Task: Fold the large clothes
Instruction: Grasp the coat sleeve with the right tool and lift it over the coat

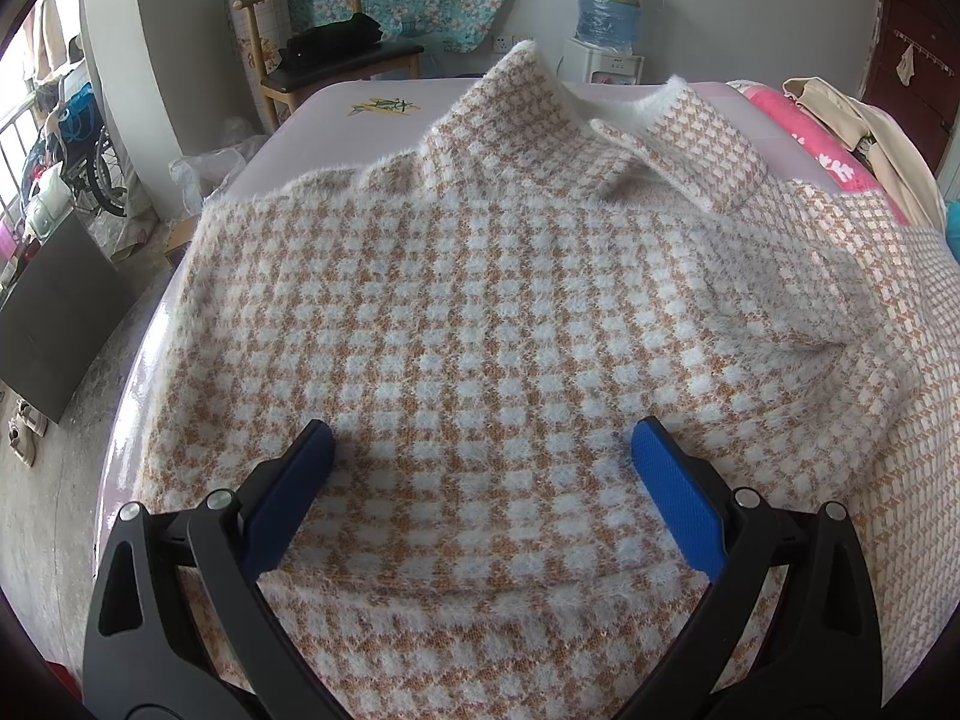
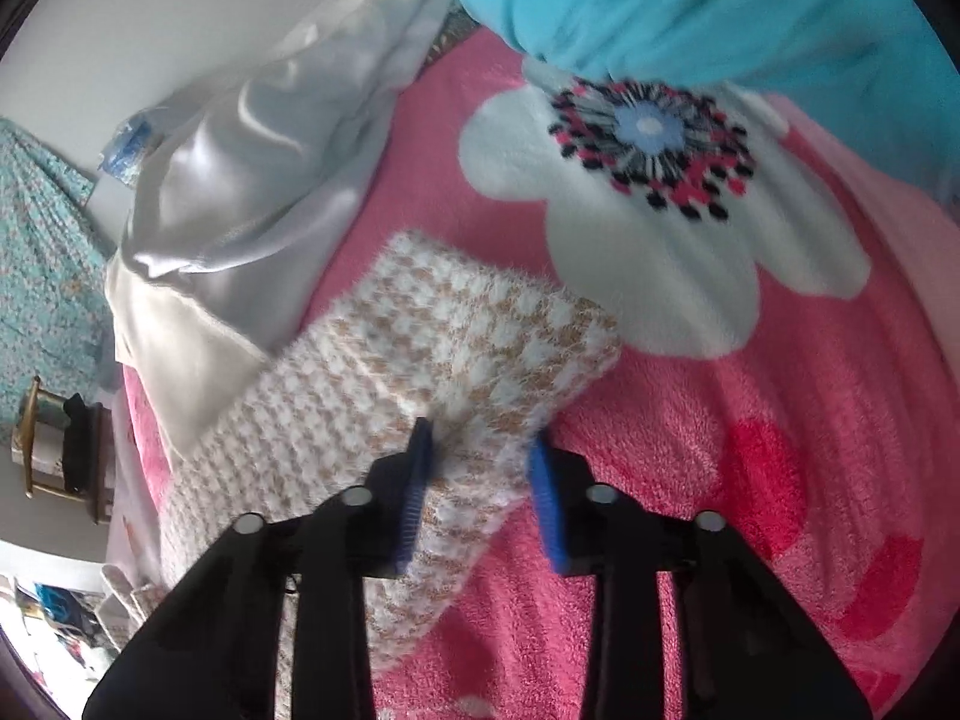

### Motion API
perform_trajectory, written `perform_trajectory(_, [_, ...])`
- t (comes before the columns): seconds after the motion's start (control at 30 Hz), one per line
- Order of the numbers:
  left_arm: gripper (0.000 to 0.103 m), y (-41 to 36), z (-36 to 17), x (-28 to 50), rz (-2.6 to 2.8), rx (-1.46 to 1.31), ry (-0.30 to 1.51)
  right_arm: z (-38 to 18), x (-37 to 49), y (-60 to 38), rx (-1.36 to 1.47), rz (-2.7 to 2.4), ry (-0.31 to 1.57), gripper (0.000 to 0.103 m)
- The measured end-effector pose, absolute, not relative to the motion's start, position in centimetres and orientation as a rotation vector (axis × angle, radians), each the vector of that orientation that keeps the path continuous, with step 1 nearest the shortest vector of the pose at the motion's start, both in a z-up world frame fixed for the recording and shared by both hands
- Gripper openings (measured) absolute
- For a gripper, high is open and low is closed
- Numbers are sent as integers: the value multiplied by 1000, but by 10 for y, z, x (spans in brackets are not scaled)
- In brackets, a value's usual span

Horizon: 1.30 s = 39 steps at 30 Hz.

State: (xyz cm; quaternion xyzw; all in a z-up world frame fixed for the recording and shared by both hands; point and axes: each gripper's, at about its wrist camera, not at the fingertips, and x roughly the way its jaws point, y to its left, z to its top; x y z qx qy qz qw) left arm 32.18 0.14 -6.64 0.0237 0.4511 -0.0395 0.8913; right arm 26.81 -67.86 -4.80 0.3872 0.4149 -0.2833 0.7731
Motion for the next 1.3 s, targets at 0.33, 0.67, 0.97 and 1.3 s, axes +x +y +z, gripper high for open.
perform_trajectory(0.33, [96, 2, -69, 321, -88, 42, 940, 59, 269, -607, 552, -553, 722, 23])
perform_trajectory(0.67, [96, 23, -45, 317, -143, -17, 932, 215, 262, -429, 263, -226, 488, 22])
perform_trajectory(0.97, [96, 71, -10, 264, -254, -85, 831, 216, 281, -203, 172, 302, 505, 22])
perform_trajectory(1.3, [95, 99, -9, 243, -323, -156, 797, 65, 311, -107, 157, 603, 888, 33])
